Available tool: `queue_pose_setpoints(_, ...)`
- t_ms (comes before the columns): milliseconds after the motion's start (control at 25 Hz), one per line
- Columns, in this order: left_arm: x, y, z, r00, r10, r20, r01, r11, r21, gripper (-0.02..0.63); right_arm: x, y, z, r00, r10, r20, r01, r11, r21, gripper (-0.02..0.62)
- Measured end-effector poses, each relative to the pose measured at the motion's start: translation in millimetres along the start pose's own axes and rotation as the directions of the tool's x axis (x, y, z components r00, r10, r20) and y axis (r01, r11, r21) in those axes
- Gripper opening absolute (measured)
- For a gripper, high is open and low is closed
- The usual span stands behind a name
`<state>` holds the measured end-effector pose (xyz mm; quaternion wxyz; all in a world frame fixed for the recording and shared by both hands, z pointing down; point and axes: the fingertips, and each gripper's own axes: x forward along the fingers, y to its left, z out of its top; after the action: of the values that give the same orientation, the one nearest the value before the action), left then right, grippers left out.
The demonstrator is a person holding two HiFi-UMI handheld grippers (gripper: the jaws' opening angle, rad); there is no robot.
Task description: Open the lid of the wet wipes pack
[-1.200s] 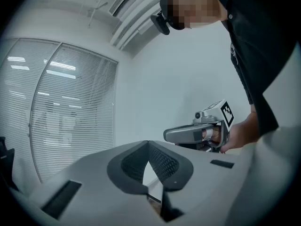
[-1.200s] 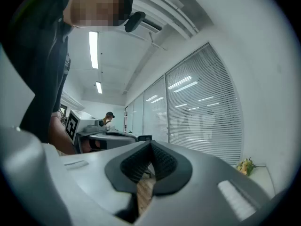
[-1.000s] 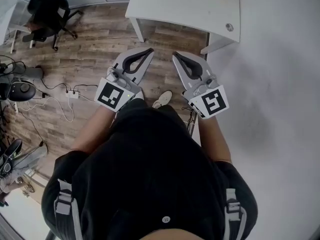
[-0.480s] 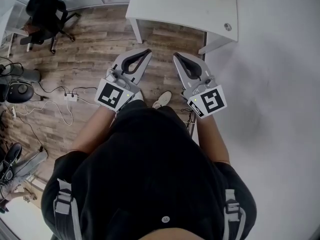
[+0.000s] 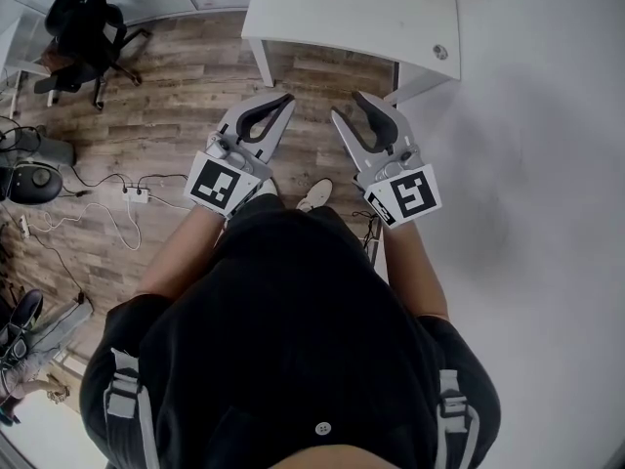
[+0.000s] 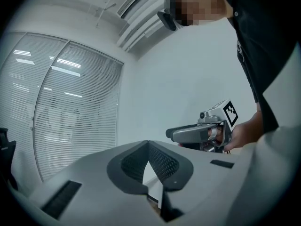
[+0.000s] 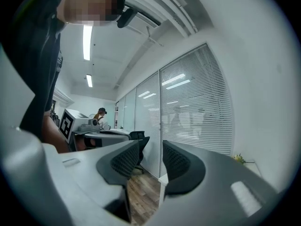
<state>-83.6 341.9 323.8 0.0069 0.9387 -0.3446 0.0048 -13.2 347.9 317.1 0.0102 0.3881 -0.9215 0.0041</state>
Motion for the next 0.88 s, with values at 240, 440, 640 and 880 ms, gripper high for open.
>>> queue_pose_setpoints(240,10,9,-5,1.0,-0.005,-0.004,0.005,1.0,0.002,0.008,9,-12,-6,1.0,-0.009,-0.005,0.009,1.0,0.006,0.247)
queue_pose_setpoints(440,20,2,-6,1.0,0.002,-0.003,-0.002,1.0,0.002,0.008,3,-25,-7,1.0,-0.019,-0.005,0.019,1.0,0.01,0.31)
queue_pose_setpoints(640,35,-2,-1,1.0,0.011,-0.002,-0.011,1.0,0.0,0.008,-5,-42,-1,1.0,-0.021,0.002,0.021,1.0,0.005,0.31)
queue_pose_setpoints(880,37,-2,6,1.0,0.022,-0.004,-0.022,1.0,0.006,0.008,-4,-44,5,1.0,-0.002,0.005,0.002,1.0,0.001,0.31)
